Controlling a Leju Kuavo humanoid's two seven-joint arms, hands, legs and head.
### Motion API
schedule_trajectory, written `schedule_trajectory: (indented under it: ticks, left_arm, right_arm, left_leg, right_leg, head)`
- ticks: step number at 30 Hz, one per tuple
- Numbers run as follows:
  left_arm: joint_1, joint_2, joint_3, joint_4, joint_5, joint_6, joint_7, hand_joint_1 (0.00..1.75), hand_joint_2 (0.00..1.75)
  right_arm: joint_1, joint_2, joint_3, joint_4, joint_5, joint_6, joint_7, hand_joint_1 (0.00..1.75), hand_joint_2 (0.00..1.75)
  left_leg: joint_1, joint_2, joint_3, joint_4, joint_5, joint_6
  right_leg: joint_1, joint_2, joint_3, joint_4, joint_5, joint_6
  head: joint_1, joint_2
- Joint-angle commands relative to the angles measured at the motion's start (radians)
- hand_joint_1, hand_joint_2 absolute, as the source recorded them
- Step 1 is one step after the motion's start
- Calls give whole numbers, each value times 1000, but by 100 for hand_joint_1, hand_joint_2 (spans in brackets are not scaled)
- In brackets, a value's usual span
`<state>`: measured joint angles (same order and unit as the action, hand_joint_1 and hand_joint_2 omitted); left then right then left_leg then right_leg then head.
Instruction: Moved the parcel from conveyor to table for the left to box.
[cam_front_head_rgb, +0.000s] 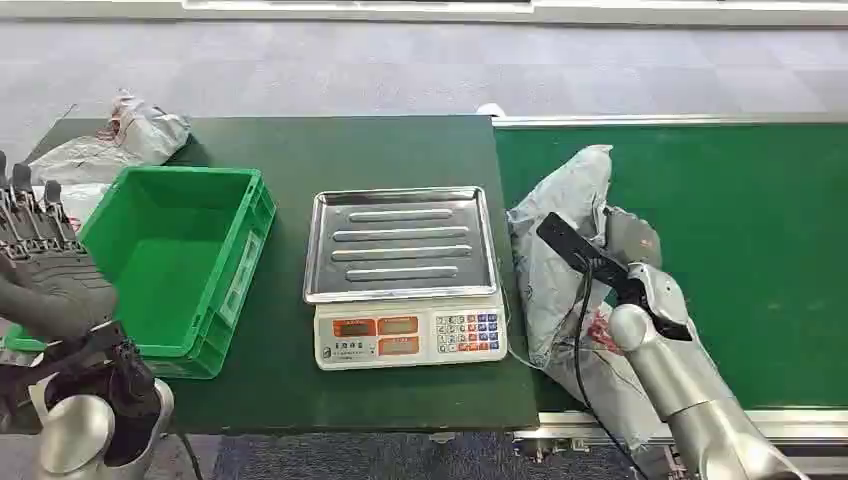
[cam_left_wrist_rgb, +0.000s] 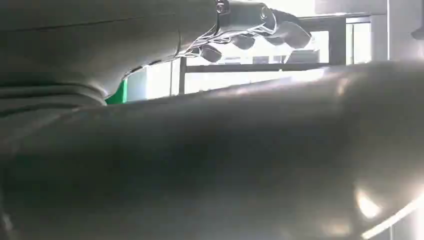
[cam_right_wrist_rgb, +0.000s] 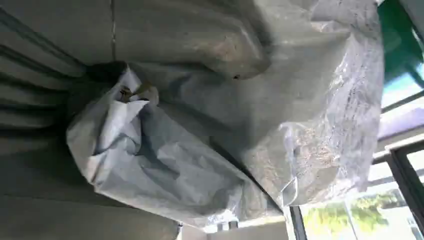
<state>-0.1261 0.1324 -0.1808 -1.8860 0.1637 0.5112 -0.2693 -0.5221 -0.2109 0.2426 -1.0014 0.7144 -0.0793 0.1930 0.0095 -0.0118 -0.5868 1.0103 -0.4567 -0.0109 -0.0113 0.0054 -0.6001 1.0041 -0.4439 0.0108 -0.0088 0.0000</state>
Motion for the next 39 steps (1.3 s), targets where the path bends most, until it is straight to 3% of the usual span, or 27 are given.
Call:
schedule_trajectory:
  ticks: [1,13,20,21,24,25,28,31,32,33,34,38,39]
  left_arm:
    - [16,9,27,24,8,-22,8,0,0]
    - [11,9,26,26,8,-24,9,0,0]
    - [3,4,32,36,9,-36,22,0,0]
    - [3,3,32,36,11,-38,25,0,0]
    - [16,-8,34,26,9,-37,30,0,0]
    - [23,-14,34,22,14,-39,35,0,0]
    - [33,-28,33,15,16,-39,30,0,0]
    - [22,-48,14,31,26,-28,6,0,0]
    - [18,-48,10,36,27,-24,4,0,0]
    - [13,-50,10,39,40,-20,-19,0,0]
    - [6,-54,7,47,46,-12,-20,0,0]
    - [17,-69,20,37,75,4,-48,0,0]
    - [20,-73,25,34,80,9,-52,0,0]
  right_arm:
    - [-6,48,-57,60,-60,33,-6,175,175]
    - [-7,48,-56,59,-62,34,-5,175,175]
    - [4,68,-102,64,-237,94,-45,175,175]
    - [6,69,-110,59,-266,84,-60,175,175]
    - [-24,35,-89,-6,-177,-85,-68,175,175]
    - [-50,20,-85,-44,-126,-155,-64,175,175]
    - [-125,2,-84,-103,-78,-223,-67,175,175]
    - [-401,19,11,-96,88,-264,-79,175,175]
    - [-461,42,33,-79,105,-241,-43,175,175]
    - [-508,77,29,-54,169,-239,-94,175,175]
    - [-594,119,85,-28,195,-215,-70,175,175]
    - [-666,203,231,-6,282,-183,-87,175,175]
    - [-670,218,256,-3,295,-174,-86,175,175]
  left_leg:
    - [0,1,2,-1,0,0]
    - [0,2,1,-1,0,0]
    - [0,2,2,-2,0,0]
    - [0,1,1,-1,0,0]
    - [0,2,2,-2,0,0]
    - [-1,2,1,-1,0,0]
    - [-3,4,-2,2,0,1]
    - [-4,8,-4,3,-1,1]
    - [-3,11,-5,4,-1,1]
    - [-4,13,-6,4,-1,1]
    - [-4,15,-7,4,0,1]
    - [-4,17,-4,1,2,-1]
    - [-4,13,-4,0,3,-1]
  right_leg:
    - [1,0,1,-1,0,0]
    - [0,1,1,-1,0,0]
    - [1,0,2,-2,0,-1]
    - [0,0,1,-1,0,0]
    - [0,0,2,-2,0,-1]
    - [0,1,0,-1,0,0]
    - [-2,3,-5,3,0,0]
    - [-4,6,-7,5,1,0]
    - [-4,9,-9,6,1,0]
    - [-5,11,-11,7,2,0]
    - [-5,12,-10,7,3,0]
    - [-4,15,-7,5,6,0]
    - [-4,11,-5,4,6,-1]
  head:
    - [0,0]
    - [0,0]
    - [0,0]
    - [0,0]
    - [0,0]
    - [0,0]
    - [0,0]
    - [0,0]
    - [0,0]
    - [0,0]
    - [0,0]
    - [0,0]
    - [0,0]
